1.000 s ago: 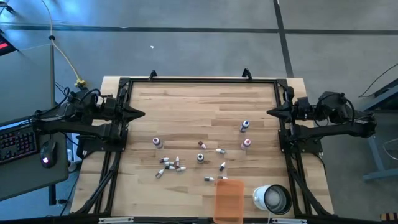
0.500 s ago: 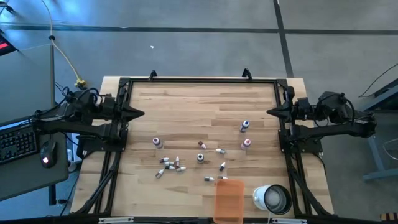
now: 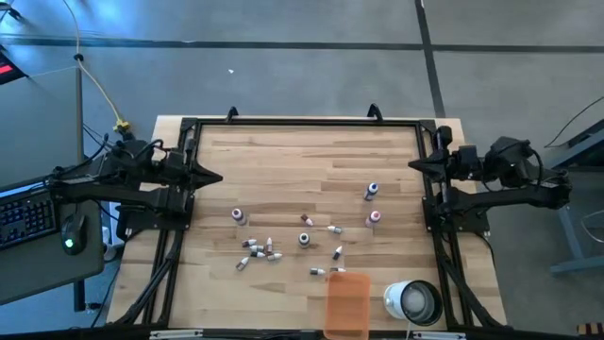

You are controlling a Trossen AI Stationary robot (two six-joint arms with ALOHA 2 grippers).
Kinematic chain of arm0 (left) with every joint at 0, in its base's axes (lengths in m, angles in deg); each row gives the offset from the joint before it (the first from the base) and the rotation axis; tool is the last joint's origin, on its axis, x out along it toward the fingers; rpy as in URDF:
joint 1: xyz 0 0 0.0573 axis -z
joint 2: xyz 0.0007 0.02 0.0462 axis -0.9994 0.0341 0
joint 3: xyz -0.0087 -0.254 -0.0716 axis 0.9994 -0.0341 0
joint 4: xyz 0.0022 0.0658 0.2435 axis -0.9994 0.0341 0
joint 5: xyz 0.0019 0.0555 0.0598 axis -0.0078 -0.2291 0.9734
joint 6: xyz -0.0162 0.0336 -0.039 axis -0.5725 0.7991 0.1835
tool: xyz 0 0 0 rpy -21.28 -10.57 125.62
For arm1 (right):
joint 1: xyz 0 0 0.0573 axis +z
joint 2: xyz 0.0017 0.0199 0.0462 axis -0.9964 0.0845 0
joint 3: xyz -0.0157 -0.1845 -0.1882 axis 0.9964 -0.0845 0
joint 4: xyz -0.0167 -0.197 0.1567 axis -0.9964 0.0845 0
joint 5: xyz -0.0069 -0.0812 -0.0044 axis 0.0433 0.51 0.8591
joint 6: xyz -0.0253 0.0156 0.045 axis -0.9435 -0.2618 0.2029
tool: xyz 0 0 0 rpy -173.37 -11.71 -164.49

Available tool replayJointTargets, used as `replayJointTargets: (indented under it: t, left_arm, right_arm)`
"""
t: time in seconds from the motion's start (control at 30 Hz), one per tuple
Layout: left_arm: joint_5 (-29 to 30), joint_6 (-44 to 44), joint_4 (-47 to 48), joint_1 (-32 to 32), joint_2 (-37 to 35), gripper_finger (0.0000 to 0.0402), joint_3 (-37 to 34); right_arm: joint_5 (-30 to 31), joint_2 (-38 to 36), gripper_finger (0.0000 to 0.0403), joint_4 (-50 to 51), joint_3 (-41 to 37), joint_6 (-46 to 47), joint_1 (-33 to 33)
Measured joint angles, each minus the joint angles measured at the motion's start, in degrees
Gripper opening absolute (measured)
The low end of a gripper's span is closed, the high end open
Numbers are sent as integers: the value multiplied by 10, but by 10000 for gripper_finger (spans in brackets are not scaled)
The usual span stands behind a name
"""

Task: Pick & Place food coloring
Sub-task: Put the large blue food coloring bottle into the orange bin

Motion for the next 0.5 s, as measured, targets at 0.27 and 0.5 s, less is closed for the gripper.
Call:
replayJointTargets:
  t: [0.27,0.5]
  left_arm:
    - [59,21,4,0,29,5,0]
    - [84,47,15,0,69,60,0]
  right_arm:
    - [153,39,0,-51,0,-53,0]
    - [181,147,4,-45,0,-49,0]
